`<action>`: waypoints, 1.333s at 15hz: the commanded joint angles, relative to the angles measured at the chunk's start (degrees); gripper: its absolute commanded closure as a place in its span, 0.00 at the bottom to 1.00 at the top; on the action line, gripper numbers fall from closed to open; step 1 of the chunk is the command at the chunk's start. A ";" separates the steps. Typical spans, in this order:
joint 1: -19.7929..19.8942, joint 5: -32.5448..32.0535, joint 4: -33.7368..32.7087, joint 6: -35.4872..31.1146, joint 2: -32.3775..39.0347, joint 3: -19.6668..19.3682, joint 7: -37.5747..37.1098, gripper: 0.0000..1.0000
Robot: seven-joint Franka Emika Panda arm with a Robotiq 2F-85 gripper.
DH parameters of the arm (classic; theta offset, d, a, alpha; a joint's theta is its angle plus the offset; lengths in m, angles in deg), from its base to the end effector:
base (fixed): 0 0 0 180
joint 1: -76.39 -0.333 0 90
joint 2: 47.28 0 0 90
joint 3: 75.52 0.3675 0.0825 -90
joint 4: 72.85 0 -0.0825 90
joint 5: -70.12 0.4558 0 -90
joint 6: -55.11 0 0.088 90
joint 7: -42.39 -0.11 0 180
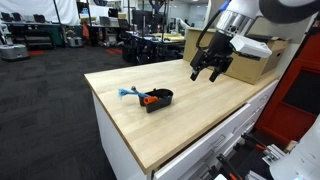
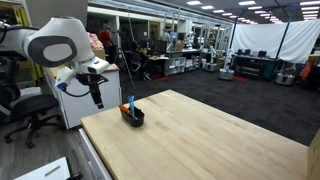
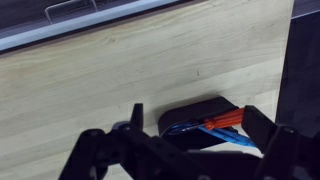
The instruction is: Take the screwdriver out of the black object
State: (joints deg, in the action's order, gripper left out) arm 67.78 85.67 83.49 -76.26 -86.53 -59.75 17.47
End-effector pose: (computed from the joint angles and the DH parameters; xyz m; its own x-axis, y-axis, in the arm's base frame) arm 0.3548 0.1632 0.4415 0.9592 -0.2142 0.1844 -0.1858 -0.9695 -0.1597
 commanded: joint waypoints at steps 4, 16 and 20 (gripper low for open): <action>-0.41 9.87 -10.20 -4.08 19.25 -0.12 -8.36 0.00; -4.32 18.14 -20.88 -21.89 40.23 0.23 -30.30 0.00; -4.48 18.91 -22.37 -26.08 44.46 -0.44 -34.35 0.00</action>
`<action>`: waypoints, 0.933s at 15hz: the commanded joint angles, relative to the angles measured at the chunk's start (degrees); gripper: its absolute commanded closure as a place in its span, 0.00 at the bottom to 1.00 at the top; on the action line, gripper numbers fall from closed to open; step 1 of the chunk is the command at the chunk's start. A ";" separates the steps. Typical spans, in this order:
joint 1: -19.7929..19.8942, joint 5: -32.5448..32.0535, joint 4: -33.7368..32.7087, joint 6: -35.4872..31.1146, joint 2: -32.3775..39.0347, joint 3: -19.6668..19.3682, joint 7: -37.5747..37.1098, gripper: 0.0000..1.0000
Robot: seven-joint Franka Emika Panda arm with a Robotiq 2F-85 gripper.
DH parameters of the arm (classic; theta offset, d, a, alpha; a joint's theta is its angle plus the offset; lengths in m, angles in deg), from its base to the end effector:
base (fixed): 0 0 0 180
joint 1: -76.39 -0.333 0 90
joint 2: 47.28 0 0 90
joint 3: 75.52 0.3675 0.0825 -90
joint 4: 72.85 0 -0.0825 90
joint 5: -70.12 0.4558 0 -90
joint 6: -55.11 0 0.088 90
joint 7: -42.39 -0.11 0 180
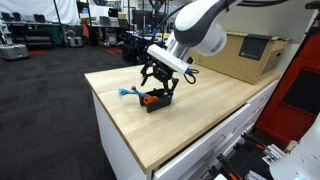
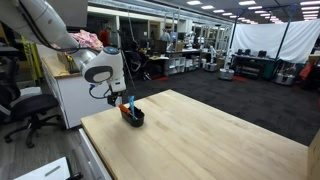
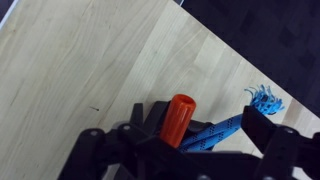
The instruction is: Take the screwdriver out of the black object
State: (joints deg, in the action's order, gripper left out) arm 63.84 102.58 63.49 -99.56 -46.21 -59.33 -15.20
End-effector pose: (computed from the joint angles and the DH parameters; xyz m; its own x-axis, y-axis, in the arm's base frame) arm 0.5095 0.2595 0.3371 0.5746 -0.7927 -0.2038 -0.7958 -0.4829 -0.3654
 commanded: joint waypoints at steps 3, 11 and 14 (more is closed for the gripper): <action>-0.51 2.79 -3.35 -3.92 6.46 -1.22 -3.12 0.00; -0.40 5.24 -5.06 -3.26 9.08 -1.46 -3.32 0.43; -0.41 5.43 -5.35 -3.18 9.72 -1.52 -3.33 0.63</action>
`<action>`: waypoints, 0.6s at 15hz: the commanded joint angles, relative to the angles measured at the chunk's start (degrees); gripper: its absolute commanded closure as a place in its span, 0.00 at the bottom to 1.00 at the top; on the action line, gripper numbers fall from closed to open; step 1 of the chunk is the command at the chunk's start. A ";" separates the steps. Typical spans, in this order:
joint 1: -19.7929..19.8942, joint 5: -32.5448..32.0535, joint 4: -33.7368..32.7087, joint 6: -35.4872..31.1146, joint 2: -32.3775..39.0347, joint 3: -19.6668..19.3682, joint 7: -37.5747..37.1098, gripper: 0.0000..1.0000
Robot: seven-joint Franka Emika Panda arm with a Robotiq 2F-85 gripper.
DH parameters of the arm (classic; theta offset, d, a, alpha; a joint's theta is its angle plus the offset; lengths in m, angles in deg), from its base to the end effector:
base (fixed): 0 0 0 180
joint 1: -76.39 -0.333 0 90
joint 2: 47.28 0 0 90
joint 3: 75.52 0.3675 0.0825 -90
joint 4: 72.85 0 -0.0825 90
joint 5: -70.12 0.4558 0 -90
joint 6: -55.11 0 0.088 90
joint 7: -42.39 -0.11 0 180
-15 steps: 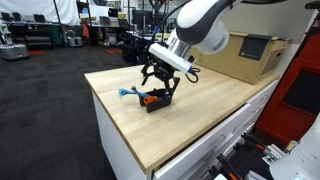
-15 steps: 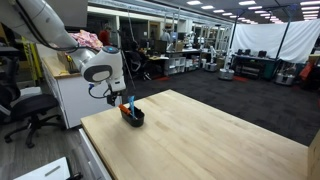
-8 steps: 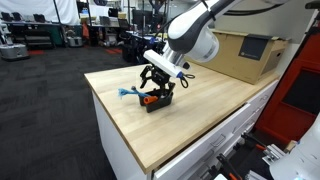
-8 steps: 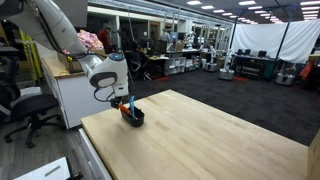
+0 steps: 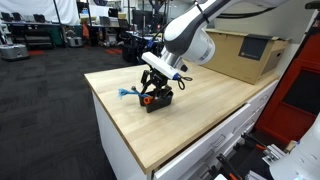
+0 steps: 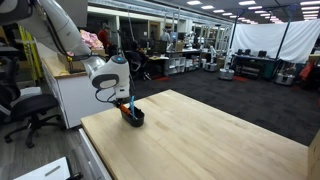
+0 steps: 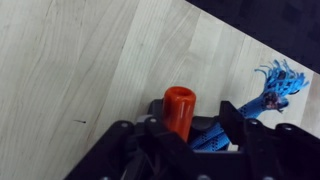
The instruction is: Take the screwdriver out of the black object
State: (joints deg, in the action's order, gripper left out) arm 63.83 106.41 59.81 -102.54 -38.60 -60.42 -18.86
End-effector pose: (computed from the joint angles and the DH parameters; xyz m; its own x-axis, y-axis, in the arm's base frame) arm 0.5386 0.2555 0.2960 0.4344 -0.8557 -0.2810 -0.8817 -0.3403 -0.3268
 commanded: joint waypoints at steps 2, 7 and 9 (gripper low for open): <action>-0.36 1.76 -1.78 -0.10 2.59 -0.40 0.49 0.77; -0.09 3.57 -1.77 0.08 2.48 -0.17 1.41 0.92; -0.30 4.09 -1.10 0.04 0.61 -0.02 1.64 0.92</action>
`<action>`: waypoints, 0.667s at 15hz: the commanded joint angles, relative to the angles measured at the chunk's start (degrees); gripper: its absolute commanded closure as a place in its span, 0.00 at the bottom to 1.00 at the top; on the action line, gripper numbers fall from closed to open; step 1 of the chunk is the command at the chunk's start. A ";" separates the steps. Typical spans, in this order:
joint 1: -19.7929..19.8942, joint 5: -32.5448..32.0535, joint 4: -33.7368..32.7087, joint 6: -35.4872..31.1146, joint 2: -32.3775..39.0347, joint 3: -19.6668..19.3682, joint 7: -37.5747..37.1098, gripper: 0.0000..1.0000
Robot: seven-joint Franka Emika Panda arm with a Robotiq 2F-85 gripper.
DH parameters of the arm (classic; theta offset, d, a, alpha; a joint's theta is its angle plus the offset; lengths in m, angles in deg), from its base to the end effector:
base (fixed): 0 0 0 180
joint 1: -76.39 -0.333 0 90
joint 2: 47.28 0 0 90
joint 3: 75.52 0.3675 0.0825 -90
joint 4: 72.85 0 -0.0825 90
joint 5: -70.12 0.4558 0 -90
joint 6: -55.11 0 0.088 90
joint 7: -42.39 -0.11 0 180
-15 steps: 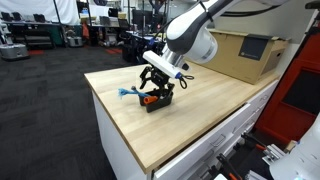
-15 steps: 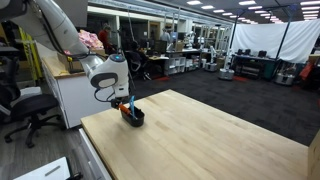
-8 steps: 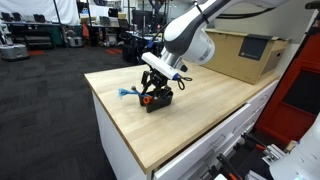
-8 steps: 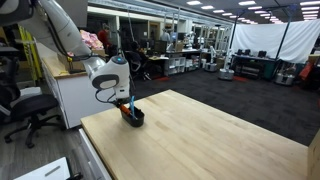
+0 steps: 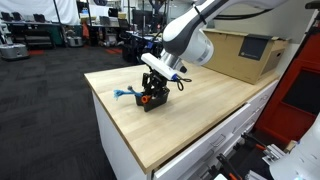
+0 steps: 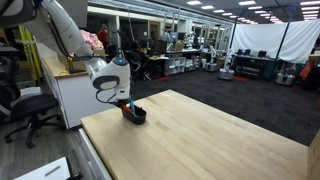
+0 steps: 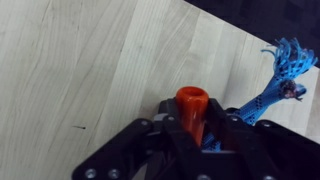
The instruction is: Take the screwdriver out of the black object
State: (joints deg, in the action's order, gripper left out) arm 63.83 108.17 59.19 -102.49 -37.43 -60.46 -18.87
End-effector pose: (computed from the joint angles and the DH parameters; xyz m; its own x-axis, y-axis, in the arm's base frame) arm 0.5416 0.2557 0.2884 0.4069 -0.8612 -0.3045 -0.8965 -0.3127 -0.3137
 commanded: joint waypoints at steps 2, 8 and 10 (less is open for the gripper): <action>-0.53 2.01 0.13 0.12 -2.94 0.10 1.63 0.92; -1.36 1.97 1.14 -0.78 -9.07 0.27 1.90 0.92; -1.37 -1.60 2.67 -3.83 -11.52 -0.45 -0.44 0.92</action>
State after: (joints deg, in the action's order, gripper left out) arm 62.72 108.31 59.15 -102.97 -44.91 -60.17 -18.72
